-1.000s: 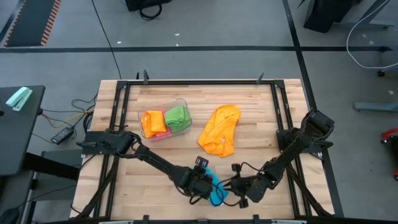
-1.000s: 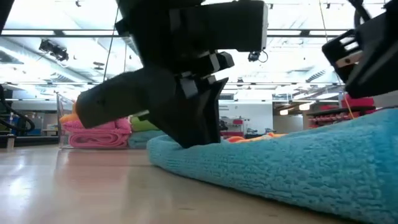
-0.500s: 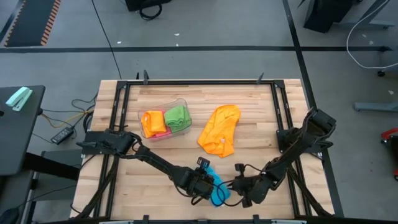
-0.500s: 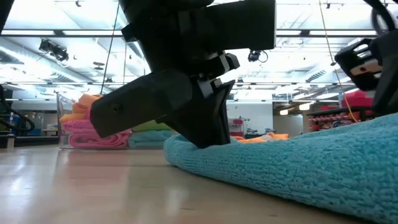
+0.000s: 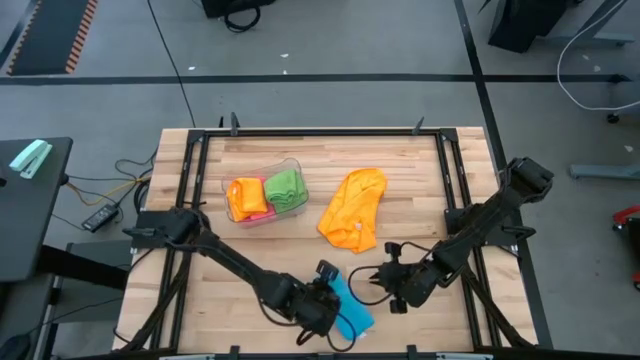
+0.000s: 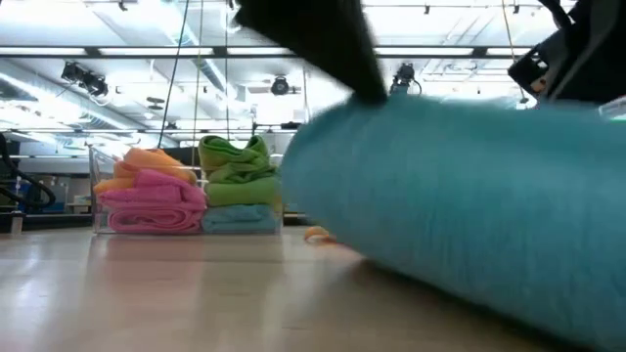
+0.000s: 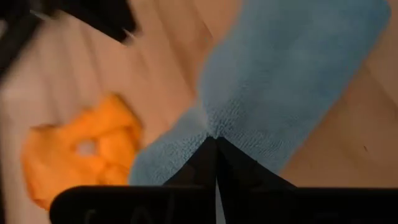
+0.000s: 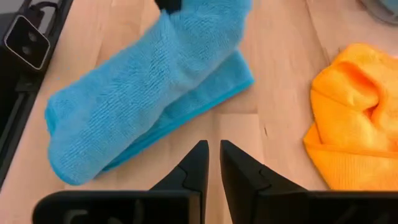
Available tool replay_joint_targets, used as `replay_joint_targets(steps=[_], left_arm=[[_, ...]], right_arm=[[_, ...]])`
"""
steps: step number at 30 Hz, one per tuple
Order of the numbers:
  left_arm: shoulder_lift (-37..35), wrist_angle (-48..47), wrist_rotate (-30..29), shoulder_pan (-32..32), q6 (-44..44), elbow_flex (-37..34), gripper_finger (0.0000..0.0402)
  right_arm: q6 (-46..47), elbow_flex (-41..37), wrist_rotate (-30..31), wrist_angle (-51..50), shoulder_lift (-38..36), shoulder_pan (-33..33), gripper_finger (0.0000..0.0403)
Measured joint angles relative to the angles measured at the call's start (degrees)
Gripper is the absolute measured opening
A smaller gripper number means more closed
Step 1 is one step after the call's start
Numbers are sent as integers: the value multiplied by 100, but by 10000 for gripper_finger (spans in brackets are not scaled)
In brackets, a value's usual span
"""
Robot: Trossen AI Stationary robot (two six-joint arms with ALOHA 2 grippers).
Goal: Fold microfiber towels
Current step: Fold the blue microfiber towel
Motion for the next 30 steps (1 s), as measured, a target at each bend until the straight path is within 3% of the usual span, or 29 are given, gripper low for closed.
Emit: replay_joint_targets(steps=[6, 9, 14, 18, 24, 30], left_arm=[[-457, 237, 55, 107, 616, 4, 8], [-530, 254, 462, 258, 327, -82, 12], [-397, 119, 649, 621, 32, -716, 35], [-419, 769, 857, 861, 38, -1194, 50], [-419, 1052, 1408, 1033, 0, -1440, 106], [-513, 1196, 1432, 994, -49, -1335, 163]], right_arm=[[-394, 10, -163, 7, -146, -192, 48], [-469, 64, -148, 17, -173, -346, 48], [-453, 70, -123, -28, -175, -476, 48], [-453, 70, -118, -45, -173, -475, 48], [-385, 68, -97, -262, -173, -475, 48], [-327, 63, 166, -394, -173, -308, 48]])
